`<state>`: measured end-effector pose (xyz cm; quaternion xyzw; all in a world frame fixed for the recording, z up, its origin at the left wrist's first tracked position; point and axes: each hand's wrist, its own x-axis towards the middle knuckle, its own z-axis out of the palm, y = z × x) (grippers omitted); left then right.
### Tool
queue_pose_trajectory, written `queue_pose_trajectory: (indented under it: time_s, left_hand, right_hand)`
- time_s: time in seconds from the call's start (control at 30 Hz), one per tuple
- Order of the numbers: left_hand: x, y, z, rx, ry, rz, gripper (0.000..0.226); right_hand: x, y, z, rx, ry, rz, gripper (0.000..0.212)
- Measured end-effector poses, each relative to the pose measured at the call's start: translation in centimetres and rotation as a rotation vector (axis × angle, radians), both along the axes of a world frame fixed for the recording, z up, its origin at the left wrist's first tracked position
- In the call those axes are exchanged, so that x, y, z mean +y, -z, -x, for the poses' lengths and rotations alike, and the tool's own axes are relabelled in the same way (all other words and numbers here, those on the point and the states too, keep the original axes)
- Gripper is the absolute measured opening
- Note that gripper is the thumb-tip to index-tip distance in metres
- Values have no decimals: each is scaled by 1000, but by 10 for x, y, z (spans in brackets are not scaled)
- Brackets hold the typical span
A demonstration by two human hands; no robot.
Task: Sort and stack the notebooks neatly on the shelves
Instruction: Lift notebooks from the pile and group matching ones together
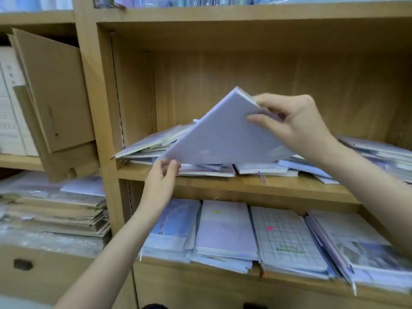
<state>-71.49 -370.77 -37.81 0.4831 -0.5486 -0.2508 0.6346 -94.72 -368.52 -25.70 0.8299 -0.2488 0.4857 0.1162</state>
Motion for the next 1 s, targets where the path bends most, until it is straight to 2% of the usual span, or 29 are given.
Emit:
queue_pose_trajectory:
  time_s: [0.07,0.1,0.17,0.2,0.27,0.33,0.4,0.47,0.53,0.63,0.7,0.77,0.9,1.0]
  left_hand:
    - [24,3,4,435,180,-143,26]
    - [34,5,6,560,270,-195,30]
    - [49,13,10,613,378,-237,34]
    - [52,19,12,581,373,-246,35]
    - [57,33,13,486,302,-239,56]
    - [66,47,7,394,297,-233,72]
    - [78,64,1,337,345,-283,75]
    - [92,86,-3,305,382,-326,76]
    - [101,117,-5,255,373,-371,79]
    - [104,157,-6,129,385,-457,86]
    - [96,174,0,94,415,-506,89]
    - [80,179,8,72,399,-514,90]
    - [34,170,36,66,379,-513,80]
    - [-6,156,68,26,392,-534,60]
  right_hand:
    - [18,36,1,57,-41,-35,13]
    - [27,54,0,121,-48,-52,16]
    - [36,89,-3,354,-41,-116,38]
    - [38,106,-4,484,-41,-211,48]
    - [37,134,-1,609,-25,-497,59]
    - [27,157,12,489,49,-716,64]
    - [22,179,23,259,63,-915,76]
    - [25,208,26,-22,-162,-1172,88]
    - [30,245,28,-81,-227,-1290,91]
    - [34,295,30,-3,-96,-1354,82]
    - [34,316,35,-111,-56,-1461,67]
    - [27,325,42,-205,-36,-1437,64]
    - [8,312,62,-378,55,-1341,64]
    - [-12,300,82,-490,202,-1267,63]
